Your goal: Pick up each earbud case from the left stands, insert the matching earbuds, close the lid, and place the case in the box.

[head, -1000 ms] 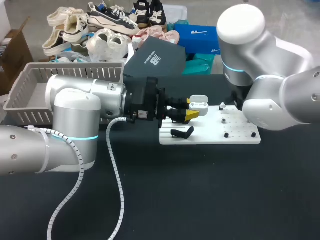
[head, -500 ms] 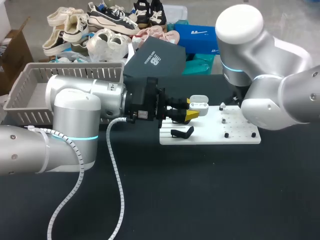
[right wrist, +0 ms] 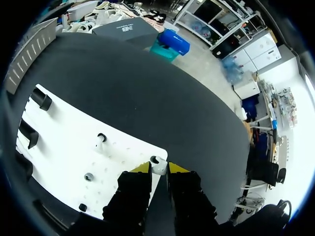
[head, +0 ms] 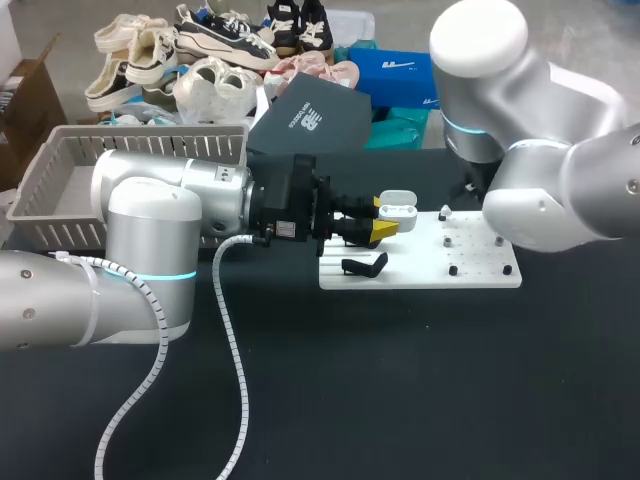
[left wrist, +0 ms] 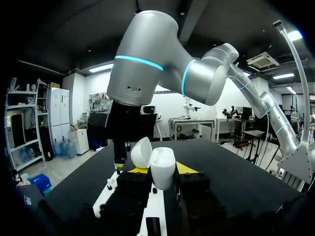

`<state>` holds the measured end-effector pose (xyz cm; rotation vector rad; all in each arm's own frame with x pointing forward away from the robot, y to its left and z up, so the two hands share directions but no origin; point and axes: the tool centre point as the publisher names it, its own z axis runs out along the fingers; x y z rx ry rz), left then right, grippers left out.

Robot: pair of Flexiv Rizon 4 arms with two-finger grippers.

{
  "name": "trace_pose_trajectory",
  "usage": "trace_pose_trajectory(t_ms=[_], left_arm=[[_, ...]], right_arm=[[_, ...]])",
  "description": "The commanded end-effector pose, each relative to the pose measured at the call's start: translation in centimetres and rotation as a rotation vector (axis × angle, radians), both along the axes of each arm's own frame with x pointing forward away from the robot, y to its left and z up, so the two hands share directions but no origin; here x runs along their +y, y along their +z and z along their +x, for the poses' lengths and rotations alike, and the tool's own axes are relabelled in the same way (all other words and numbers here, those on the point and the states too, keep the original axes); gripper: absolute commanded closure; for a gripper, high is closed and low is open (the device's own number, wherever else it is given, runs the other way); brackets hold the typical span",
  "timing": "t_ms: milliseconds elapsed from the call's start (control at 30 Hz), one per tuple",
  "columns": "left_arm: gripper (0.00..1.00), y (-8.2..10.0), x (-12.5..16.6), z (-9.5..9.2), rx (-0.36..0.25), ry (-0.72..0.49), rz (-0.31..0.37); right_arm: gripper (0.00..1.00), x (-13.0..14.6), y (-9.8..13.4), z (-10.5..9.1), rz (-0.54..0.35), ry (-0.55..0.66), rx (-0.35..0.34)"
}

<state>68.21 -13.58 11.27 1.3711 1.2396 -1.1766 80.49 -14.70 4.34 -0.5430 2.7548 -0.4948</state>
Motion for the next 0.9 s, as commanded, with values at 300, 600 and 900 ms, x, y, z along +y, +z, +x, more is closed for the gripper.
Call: trace_pose_trajectory(t_ms=[300,600,900], left_arm=[[1.00,-0.1,-0.1,0.2,0.000,-0.003,-0.002],[1.00,-0.1,-0.1,0.2,0.000,-0.003,-0.002],[1.00,-0.1,-0.1,0.2,0.000,-0.003,-0.002]], right_arm=[[1.00,0.6,9.0,-6.9,0.045,0.040,-0.163],[1.00,4.4,14.5,-11.8,0.067,0.134,-0.240],[1.00,10.1,17.4,-15.7,0.100,0.229,-0.193]])
